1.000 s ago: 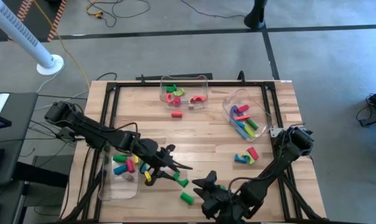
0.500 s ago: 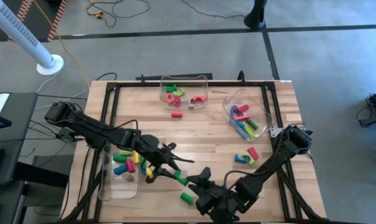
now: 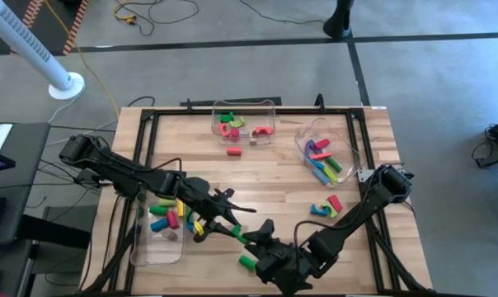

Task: Sort blocks by size
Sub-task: Put the green arch block into the middle transparent bin

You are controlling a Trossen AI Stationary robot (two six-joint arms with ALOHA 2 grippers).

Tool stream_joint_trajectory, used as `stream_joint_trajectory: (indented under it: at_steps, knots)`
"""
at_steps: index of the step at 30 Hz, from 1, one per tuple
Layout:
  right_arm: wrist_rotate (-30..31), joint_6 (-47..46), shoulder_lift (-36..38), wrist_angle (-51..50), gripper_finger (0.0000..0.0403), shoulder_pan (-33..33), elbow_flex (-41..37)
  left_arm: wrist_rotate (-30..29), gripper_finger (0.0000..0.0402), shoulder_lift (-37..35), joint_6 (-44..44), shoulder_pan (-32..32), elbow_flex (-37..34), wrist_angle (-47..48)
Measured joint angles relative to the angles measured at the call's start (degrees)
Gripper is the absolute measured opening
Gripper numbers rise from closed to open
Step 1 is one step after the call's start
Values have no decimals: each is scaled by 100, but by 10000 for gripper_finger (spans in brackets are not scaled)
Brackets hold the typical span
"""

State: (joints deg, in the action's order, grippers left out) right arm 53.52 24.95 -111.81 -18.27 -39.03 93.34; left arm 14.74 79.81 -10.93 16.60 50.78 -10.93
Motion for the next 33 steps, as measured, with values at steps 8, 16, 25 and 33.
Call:
stream_joint_trajectory:
  at_steps: [8,16,25,33]
  knots:
    - [24,84,-2,88,178,55,0,27,135,0,-32,-2,0,-21]
    - [31,83,-2,79,163,53,0,92,135,0,-55,-2,0,-7]
    - [190,-32,-2,97,167,-55,0,134,159,-25,111,-16,0,26]
    - [384,-594,7,-370,168,3,0,-116,180,-491,615,-289,0,956]
